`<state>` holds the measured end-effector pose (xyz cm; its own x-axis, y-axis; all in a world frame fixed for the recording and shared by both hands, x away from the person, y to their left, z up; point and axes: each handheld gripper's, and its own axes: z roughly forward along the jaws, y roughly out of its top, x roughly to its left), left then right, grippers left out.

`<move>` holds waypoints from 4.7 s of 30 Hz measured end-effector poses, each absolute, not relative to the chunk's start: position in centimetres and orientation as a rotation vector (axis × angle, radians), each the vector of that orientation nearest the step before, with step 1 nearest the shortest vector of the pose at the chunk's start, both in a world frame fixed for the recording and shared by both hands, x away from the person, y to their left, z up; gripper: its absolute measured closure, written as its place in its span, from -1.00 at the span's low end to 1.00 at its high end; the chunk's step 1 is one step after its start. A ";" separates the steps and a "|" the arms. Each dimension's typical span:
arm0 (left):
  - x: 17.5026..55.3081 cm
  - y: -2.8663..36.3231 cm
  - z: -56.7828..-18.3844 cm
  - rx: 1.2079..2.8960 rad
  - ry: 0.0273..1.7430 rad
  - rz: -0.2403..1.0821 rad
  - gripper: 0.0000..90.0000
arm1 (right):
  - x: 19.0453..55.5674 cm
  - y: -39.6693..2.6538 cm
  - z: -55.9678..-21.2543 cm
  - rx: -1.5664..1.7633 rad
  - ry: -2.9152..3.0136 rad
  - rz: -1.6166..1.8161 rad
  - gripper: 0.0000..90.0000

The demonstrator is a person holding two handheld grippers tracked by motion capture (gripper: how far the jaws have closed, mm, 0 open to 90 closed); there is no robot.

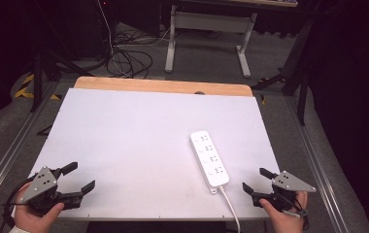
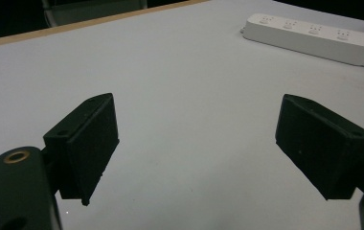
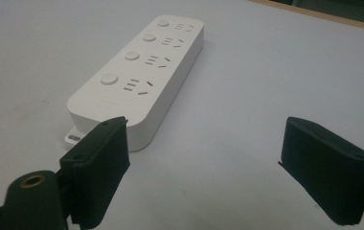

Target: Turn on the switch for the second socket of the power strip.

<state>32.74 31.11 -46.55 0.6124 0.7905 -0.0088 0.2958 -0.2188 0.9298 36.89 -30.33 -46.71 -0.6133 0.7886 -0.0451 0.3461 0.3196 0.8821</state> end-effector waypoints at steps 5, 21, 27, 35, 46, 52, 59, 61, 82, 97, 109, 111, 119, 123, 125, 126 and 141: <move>32.7 31.1 -46.5 1.788 0.881 0.592 -0.66 | 36.9 -30.4 -46.7 1.002 2.113 1.241 -0.62; 32.5 30.8 -46.4 1.804 0.865 0.611 -0.68 | 36.8 -30.4 -46.5 0.993 2.115 1.231 -0.58; 32.5 30.8 -46.4 1.800 0.862 0.614 -0.68 | 36.9 -30.2 -46.2 0.976 2.128 1.206 -0.57; 32.4 30.8 -46.4 1.802 0.862 0.611 -0.71 | 37.4 -29.2 -45.1 0.950 2.150 1.194 -0.51; 32.4 30.9 -46.4 1.805 0.849 0.611 -0.72 | 38.7 -27.6 -43.6 0.935 2.169 1.210 -0.46; 32.4 30.9 -46.4 1.808 0.844 0.615 -0.73 | 39.6 -26.5 -43.0 0.912 2.197 1.212 -0.41; 32.5 30.9 -46.5 1.807 0.841 0.619 -0.73 | 40.8 -24.8 -42.2 0.886 2.215 1.229 -0.38; 32.4 30.9 -46.5 1.802 0.845 0.612 -0.73 | 41.1 -24.3 -42.1 0.878 2.223 1.232 -0.37; 32.4 30.9 -46.4 1.812 0.836 0.614 -0.73 | 43.8 -20.8 -42.7 0.848 2.309 1.275 -0.32; 32.4 30.8 -46.5 1.806 0.838 0.605 -0.73 | 45.1 -19.1 -43.2 0.840 2.335 1.319 -0.24; 32.4 30.9 -46.5 1.813 0.836 0.609 -0.73 | 45.8 -18.3 -44.1 0.830 2.315 1.339 -0.11; 32.4 30.9 -46.5 1.812 0.837 0.610 -0.73 | 45.8 -18.3 -44.1 0.824 2.309 1.340 0.00; 32.4 30.9 -46.5 1.802 0.854 0.604 -0.73 | 45.6 -18.4 -44.1 0.725 2.338 1.320 1.00; 32.4 30.9 -46.5 1.807 0.851 0.607 -0.73 | 45.7 -18.1 -44.4 0.720 2.372 1.272 1.00; 32.4 30.9 -46.5 1.807 0.852 0.607 -0.73 | 45.7 -18.0 -44.6 0.725 2.383 1.247 1.00; 32.4 30.9 -46.5 1.807 0.852 0.608 -0.73 | 45.8 -18.0 -44.7 0.730 2.395 1.230 1.00; 32.4 30.9 -46.5 1.808 0.854 0.608 -0.73 | 46.1 -17.8 -45.4 0.769 2.463 1.109 1.00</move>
<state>32.35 30.89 -46.51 0.6236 0.7814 0.0222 0.2762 -0.2468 0.9289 46.10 -17.79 -45.44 -0.7991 0.5963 -0.0764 0.3378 0.5506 0.7634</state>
